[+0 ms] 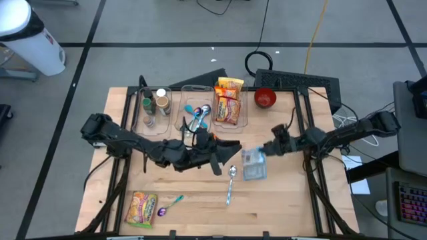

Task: Pick & Place Food Item
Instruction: Put the blue noodle pack into the right transparent bin

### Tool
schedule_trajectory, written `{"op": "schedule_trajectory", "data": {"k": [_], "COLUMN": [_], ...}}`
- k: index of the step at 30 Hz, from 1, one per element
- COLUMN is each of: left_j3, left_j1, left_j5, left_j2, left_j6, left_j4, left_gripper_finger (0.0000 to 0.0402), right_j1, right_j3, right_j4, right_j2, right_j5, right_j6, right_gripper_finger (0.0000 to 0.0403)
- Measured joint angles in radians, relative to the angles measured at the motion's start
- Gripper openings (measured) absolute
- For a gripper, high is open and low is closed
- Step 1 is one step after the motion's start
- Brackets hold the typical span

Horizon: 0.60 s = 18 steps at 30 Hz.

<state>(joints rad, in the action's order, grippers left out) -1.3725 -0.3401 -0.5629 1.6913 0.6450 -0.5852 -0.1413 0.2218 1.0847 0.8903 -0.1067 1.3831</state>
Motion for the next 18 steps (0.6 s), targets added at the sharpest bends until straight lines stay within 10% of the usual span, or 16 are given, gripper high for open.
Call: {"op": "schedule_trajectory", "data": {"k": [10,18], "left_j3": [-0.393,-0.702], "left_j1": [0.014,0.046], "left_j5": [-0.147,-0.151], "left_j2": [0.01,0.151], "left_j6": [-0.006,-0.053], "left_j4": [0.71,1.028], "left_gripper_finger": [0.0136,0.0136], "right_j1": [0.222,0.352], "right_j3": [0.016,0.18], "right_j4": [0.066,-0.003], "right_j2": [0.0,0.091], "right_j5": [0.297,0.284], "right_j6": [0.074,-0.094], "right_gripper_finger": [0.0,0.0]}}
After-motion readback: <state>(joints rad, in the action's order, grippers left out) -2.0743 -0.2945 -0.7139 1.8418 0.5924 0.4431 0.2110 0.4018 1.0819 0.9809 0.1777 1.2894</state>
